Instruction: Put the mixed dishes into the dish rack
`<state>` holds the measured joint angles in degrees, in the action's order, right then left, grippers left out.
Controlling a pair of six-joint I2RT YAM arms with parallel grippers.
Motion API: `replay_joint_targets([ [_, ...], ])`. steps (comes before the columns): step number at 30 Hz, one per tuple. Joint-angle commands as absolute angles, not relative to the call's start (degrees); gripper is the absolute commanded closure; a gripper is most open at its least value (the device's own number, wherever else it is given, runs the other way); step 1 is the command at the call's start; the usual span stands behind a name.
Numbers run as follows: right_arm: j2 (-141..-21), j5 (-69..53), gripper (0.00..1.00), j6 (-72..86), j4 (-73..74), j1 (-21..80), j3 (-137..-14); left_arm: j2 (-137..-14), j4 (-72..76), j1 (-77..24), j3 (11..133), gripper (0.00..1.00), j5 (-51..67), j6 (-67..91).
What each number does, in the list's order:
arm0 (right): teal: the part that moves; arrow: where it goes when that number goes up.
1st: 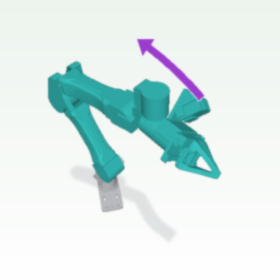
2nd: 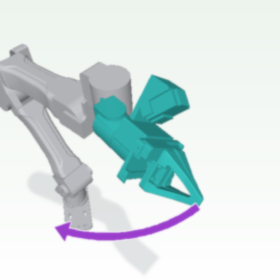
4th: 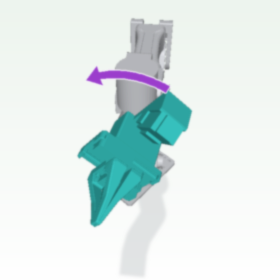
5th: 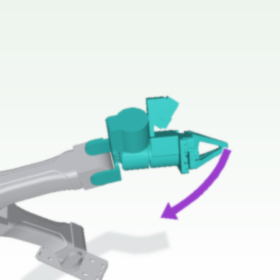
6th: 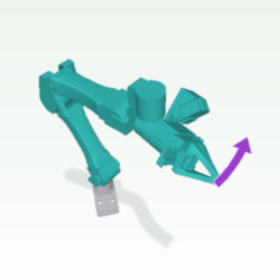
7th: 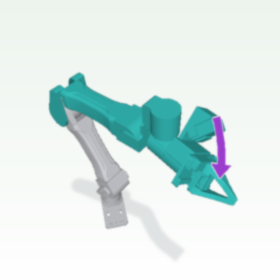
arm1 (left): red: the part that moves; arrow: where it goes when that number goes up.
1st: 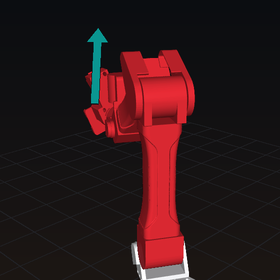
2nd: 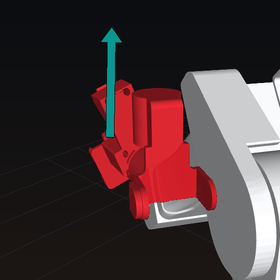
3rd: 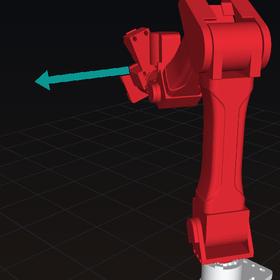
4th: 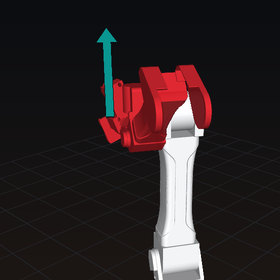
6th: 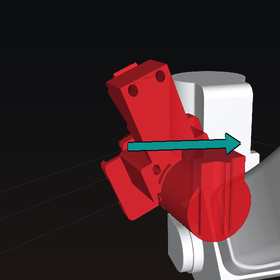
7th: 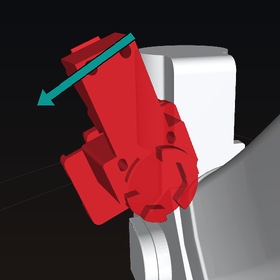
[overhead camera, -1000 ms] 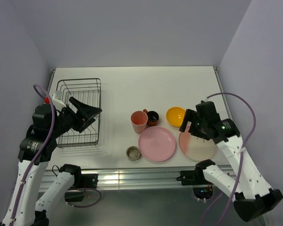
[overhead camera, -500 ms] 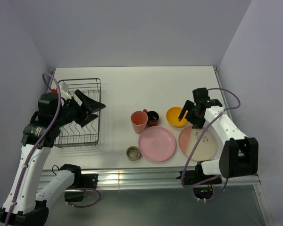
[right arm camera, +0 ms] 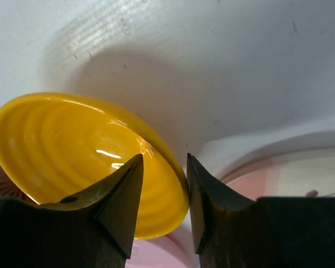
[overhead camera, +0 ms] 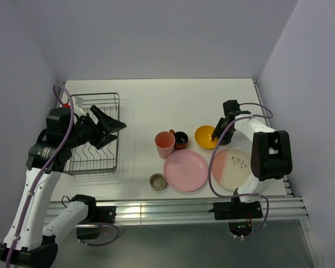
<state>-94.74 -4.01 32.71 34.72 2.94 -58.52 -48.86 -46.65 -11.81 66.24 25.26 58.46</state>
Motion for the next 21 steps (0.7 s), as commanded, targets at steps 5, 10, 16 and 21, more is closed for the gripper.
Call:
replay_joint_targets([
  [5,-93.8,-2.5,1.00,33.7,32.3,2.5,-61.2,-50.7,-44.7,-11.8,68.6,0.20,27.2,56.6],
  [10,-88.3,-2.4,1.00,33.6,34.6,2.6,-62.1,-53.9,-41.6,-13.5,69.3,0.21,28.5,56.5],
  [16,-79.6,-6.8,1.00,31.0,40.9,3.2,-69.2,-61.2,-42.0,-20.5,75.5,0.23,26.7,53.5],
  [21,-75.6,-17.2,1.00,29.8,42.9,7.2,-73.9,-65.3,-38.2,-24.3,79.1,0.21,30.1,53.4],
])
